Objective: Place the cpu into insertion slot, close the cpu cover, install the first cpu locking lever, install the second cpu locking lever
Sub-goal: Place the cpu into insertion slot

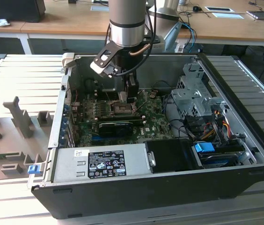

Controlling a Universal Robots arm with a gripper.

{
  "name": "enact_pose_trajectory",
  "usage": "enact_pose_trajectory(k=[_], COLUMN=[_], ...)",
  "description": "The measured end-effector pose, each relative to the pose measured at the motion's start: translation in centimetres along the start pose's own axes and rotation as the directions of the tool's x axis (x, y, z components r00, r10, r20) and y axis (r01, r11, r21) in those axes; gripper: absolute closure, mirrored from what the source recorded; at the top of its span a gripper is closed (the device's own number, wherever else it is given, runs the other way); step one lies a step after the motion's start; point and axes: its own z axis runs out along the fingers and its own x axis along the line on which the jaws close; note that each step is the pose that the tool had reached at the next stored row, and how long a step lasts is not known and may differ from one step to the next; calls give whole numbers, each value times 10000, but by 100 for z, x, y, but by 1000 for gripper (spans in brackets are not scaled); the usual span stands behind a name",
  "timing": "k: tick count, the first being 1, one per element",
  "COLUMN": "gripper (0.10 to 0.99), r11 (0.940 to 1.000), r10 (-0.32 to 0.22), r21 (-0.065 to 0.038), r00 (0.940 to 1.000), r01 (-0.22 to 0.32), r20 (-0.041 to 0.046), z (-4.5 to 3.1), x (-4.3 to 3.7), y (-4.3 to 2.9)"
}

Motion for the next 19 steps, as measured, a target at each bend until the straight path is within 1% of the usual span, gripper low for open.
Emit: enact_pose_trajectory(k=[2, 3, 4, 6, 10, 11, 12, 13, 15, 16, 17, 19], gripper=[553, 553, 553, 553, 553, 553, 553, 553, 553, 553, 553, 553], r11=[10000, 10000, 9996, 9993, 9993, 9993, 9992, 9984, 9983, 9983, 9973, 9972], r10=[12, 80, 265, 365, 365, 364, 391, 562, 579, 591, 735, 749], r21=[1, -1, -4, -6, -6, -5, -5, -8, -10, -9, -10, -13], r00=[10000, 10000, 9996, 9993, 9993, 9993, 9992, 9984, 9983, 9982, 9973, 9972], r01=[-12, -80, -265, -365, -365, -364, -391, -562, -579, -591, -735, -749], r20=[0, 5, 21, 35, 46, 47, 49, 62, 64, 73, 86, 86], z=[19, 29, 48, 110, 191, 288, 400, 441, 510, 529, 540, 553], x=[0, 0, 1, 0, 2, 55, 135, 139, 149, 156, 164, 198], y=[-2, -3, -4, -9, -30, -110, -115, -117, -128, -141, -146, -144])
